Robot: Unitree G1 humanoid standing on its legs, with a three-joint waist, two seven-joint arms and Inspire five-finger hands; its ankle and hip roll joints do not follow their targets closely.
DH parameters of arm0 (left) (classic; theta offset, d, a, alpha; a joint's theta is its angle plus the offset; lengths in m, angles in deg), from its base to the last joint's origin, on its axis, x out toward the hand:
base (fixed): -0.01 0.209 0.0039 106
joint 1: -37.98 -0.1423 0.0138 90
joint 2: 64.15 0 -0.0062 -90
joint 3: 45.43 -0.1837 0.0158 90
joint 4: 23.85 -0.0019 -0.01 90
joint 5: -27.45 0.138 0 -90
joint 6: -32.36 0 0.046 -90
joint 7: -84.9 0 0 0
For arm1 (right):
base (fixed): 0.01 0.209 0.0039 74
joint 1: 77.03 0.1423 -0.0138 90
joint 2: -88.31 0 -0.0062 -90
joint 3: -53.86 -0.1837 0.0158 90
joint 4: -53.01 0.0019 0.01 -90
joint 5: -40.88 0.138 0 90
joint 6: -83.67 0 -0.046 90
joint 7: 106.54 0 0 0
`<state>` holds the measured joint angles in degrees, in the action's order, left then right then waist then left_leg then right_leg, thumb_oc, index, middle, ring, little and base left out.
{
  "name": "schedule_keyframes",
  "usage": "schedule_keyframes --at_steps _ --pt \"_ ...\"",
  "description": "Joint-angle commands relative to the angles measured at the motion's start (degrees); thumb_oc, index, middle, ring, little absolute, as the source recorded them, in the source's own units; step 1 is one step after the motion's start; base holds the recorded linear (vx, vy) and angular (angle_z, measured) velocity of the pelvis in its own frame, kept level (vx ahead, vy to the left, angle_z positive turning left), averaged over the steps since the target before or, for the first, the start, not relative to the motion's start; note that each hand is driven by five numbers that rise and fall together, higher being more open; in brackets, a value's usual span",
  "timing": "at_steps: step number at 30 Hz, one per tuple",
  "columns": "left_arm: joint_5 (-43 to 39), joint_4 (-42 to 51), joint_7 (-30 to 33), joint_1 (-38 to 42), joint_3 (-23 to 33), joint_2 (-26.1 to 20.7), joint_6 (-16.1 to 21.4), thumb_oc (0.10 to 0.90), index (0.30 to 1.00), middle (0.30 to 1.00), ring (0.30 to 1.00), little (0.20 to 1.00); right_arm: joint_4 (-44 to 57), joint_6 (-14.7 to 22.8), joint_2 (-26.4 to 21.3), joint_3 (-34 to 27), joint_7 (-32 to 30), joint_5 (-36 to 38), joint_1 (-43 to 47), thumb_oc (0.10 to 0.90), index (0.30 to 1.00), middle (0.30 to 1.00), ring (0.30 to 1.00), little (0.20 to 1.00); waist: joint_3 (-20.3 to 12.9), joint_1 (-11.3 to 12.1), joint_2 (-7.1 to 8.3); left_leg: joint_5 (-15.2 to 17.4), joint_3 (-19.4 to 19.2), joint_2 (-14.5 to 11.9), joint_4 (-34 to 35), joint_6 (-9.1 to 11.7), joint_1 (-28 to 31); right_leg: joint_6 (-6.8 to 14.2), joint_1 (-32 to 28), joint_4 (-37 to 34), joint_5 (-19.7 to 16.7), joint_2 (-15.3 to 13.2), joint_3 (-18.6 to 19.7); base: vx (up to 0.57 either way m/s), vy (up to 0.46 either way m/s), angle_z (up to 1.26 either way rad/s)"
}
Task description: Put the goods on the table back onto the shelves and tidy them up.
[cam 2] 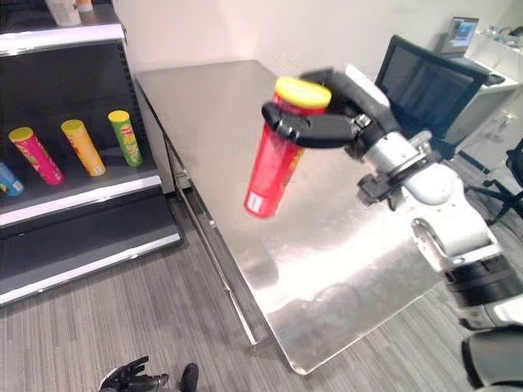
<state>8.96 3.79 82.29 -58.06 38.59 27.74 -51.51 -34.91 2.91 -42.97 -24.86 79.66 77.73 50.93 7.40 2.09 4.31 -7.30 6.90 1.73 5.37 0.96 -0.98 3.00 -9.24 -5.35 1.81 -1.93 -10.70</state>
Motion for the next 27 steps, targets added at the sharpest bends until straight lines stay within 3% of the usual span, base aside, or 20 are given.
schedule_keyframes --at_steps 1,5,6,8,11,12,13,15,17,18,19,20,21,22,25,27 --pt "-1.8 1.1 1.5 0.5 -2.0 -1.7 1.8 0.8 0.9 0.9 0.9 0.9 3.1 9.8 -0.8 -3.6 -7.2 -5.4 8.2 0.4 0.3 0.3 0.3 0.3 -2.2 3.6 0.5 8.5 -2.0 -6.4 -0.4 4.0 5.4 4.5 1.7 0.3 1.3 -3.1 1.0 -0.04 -0.093 0.19" --pt "-3.5 4.2 1.7 0.6 -1.6 -2.1 2.1 0.8 0.9 0.9 0.9 0.9 5.0 10.0 -1.0 -5.7 -8.7 -9.6 6.9 0.4 0.3 0.3 0.3 0.3 0.5 4.5 0.92 8.7 -0.3 -5.5 -5.7 4.4 1.2 3.8 1.6 0.3 1.8 -3.3 0.5 -0.15 -0.049 0.38" --pt "-3.9 5.3 1.5 0.9 -1.9 -1.8 2.3 0.8 0.9 0.9 0.9 0.9 5.7 10.3 -1.7 -8.3 -9.4 -11.2 4.7 0.4 0.3 0.3 0.3 0.3 1.9 4.6 0.93 8.7 0.1 -5.5 -9.1 5.5 -2.3 3.7 1.5 0.3 2.0 -3.8 -1.3 -0.13 0.072 0.61" --pt "-3.6 5.3 1.3 1.2 -2.1 -2.0 2.5 0.8 0.9 0.9 0.9 0.9 6.2 10.2 -2.9 -8.8 -9.8 -13.2 4.0 0.4 0.3 0.3 0.3 0.3 2.2 4.3 0.89 8.3 0.5 -7.6 -9.4 6.3 -3.1 3.9 1.1 0.3 1.7 -4.1 -2.2 -0.07 0.154 0.71" --pt "-3.2 5.5 2.0 1.6 -1.7 -2.6 3.3 0.8 0.9 0.9 0.9 0.9 7.7 10.7 -3.6 -9.7 -9.7 -13.5 3.0 0.4 0.3 0.3 0.3 0.3 2.4 2.7 0.93 6.3 -1.4 -15.2 -8.9 7.5 -2.3 5.3 1.4 0.5 1.2 -7.6 -3.1 0.0 0.36 0.49" --pt "-3.3 5.8 2.3 1.4 -1.3 -2.7 3.7 0.8 0.9 0.9 0.9 0.9 7.8 10.4 -4.2 -9.5 -9.6 -13.9 2.5 0.4 0.3 0.3 0.3 0.3 2.1 2.1 0.68 4.8 -2.6 -18.0 -8.1 7.7 -1.3 5.9 1.8 0.7 1.1 -8.7 -2.9 0.05 0.688 0.03" --pt "-3.0 6.2 2.8 1.4 -1.0 -3.2 4.0 0.8 0.9 0.9 0.9 0.9 7.7 10.4 -4.5 -9.9 -9.7 -14.4 0.9 0.4 0.3 0.3 0.3 0.3 1.0 1.1 -0.4 1.3 -2.5 -21.5 -6.7 9.6 0.0 7.6 2.2 0.8 0.6 -10.9 -2.8 0.1 0.687 -0.03" --pt "-3.0 6.9 2.9 0.9 -1.0 -3.4 4.1 0.8 0.9 0.9 0.9 0.9 8.1 10.0 -5.3 -10.9 -9.1 -14.2 -0.4 0.4 0.3 0.3 0.3 0.3 0.2 1.3 -1.16 1.0 -0.6 -21.5 -5.7 10.5 0.6 8.1 2.1 0.8 0.4 -11.4 -2.2 0.09 0.442 0.03" --pt "-2.2 7.5 2.8 0.8 -1.3 -3.4 4.3 0.8 0.9 0.9 0.9 0.9 8.1 9.2 -5.8 -13.0 -8.4 -14.6 -3.5 0.4 0.3 0.3 0.3 0.3 -1.0 0.3 -2.27 5.0 1.7 -19.7 -4.2 11.5 1.9 10.0 2.0 0.8 -1.9 -14.6 -2.5 0.08 0.583 0.21" --pt "-1.0 7.8 2.1 1.3 -1.8 -4.0 4.5 0.8 0.9 0.9 0.9 0.9 7.6 8.4 -5.2 -14.9 -8.5 -16.4 -6.4 0.4 0.3 0.3 0.3 0.3 -1.6 -0.4 -2.51 8.4 1.0 -16.6 -2.6 10.6 2.9 11.5 3.2 1.2 -5.5 -18.6 -2.3 0.05 0.793 0.41" --pt "0.2 7.9 2.0 1.6 -2.1 -4.6 4.6 0.8 0.9 0.9 0.9 0.9 7.3 8.4 -4.6 -15.4 -8.7 -17.6 -8.0 0.4 0.3 0.3 0.3 0.3 -1.7 -0.2 -1.97 9.7 -0.2 -14.6 -1.8 9.4 3.5 12.0 4.3 1.2 -8.5 -20.9 -2.2 -0.13 1.203 0.35" --pt "-0.7 10.1 2.6 1.2 1.0 -7.0 4.5 0.8 0.9 0.9 0.9 0.9 8.7 7.6 -1.0 -14.4 -9.2 -20.4 -9.7 0.4 0.3 0.3 0.3 0.3 -0.4 1.0 -2.6 9.9 -4.0 -9.6 -0.4 5.4 3.1 9.6 9.8 7.6 -10.1 -22.0 -1.9 -0.14 1.358 -0.23" --pt "-0.6 9.0 1.4 -0.1 2.0 -7.0 3.7 0.8 0.9 0.9 0.9 0.9 9.4 8.3 -1.1 -15.0 -9.1 -20.4 -11.5 0.4 0.3 0.3 0.3 0.3 1.9 0.8 -2.57 8.6 -2.0 -3.3 -0.4 2.0 3.4 3.3 12.9 14.4 3.7 0.5 4.6 -0.14 1.185 -0.55" --pt "-0.2 8.8 1.2 0.2 2.1 -6.6 3.5 0.8 0.9 0.9 0.9 0.9 10.0 8.4 -1.1 -14.7 -8.5 -20.9 -12.0 0.4 0.3 0.3 0.3 0.3 2.5 0.5 -1.92 8.1 -1.4 -2.2 -0.4 1.6 3.0 2.5 13.8 13.0 3.2 2.8 6.3 0.01 0.56 0.23" --pt "0.2 8.3 1.0 0.4 2.2 -6.3 3.7 0.8 0.9 0.9 0.9 0.9 10.3 8.4 -1.4 -15.2 -8.0 -20.6 -12.4 0.4 0.3 0.3 0.3 0.3 2.7 0.7 -1.25 8.5 0.0 -0.7 -0.9 1.2 3.1 1.4 11.4 9.6 3.2 3.6 8.7 0.05 0.035 0.8" --pt "-2.1 10.2 1.2 -0.9 2.8 -3.9 4.0 0.8 0.9 0.9 0.9 0.9 10.8 9.0 -0.9 -14.3 -7.9 -19.6 -12.4 0.4 0.3 0.3 0.3 0.3 3.9 2.1 -0.01 9.4 1.1 1.6 -5.9 1.5 0.9 0.6 8.7 4.9 0.2 3.1 10.1 0.03 -0.026 0.61"
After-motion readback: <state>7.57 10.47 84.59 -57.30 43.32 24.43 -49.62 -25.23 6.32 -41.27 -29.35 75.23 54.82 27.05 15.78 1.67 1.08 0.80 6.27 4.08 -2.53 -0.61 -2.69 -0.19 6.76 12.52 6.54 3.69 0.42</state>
